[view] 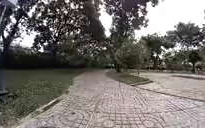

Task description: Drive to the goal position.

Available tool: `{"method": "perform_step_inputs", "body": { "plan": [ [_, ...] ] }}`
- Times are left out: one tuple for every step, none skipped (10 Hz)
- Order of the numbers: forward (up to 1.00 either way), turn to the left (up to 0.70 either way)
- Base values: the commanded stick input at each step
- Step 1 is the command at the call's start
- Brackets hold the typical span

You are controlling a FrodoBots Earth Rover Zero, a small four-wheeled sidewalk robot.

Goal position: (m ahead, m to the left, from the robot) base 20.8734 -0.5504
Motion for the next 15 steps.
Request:
{"method": "perform_step_inputs", "body": {
  "plan": [
    [1.0,0.0],
    [1.0,0.0],
    [1.0,0.0],
    [1.0,0.0],
    [1.0,0.0],
    [1.0,0.0],
    [1.0,0.0],
    [1.0,0.17],
    [1.0,0.09],
    [1.0,0.0],
    [1.0,0.0],
    [1.0,0.0],
    [1.0,0.0],
    [1.0,0.0],
    [1.0,0.0]
  ]
}}
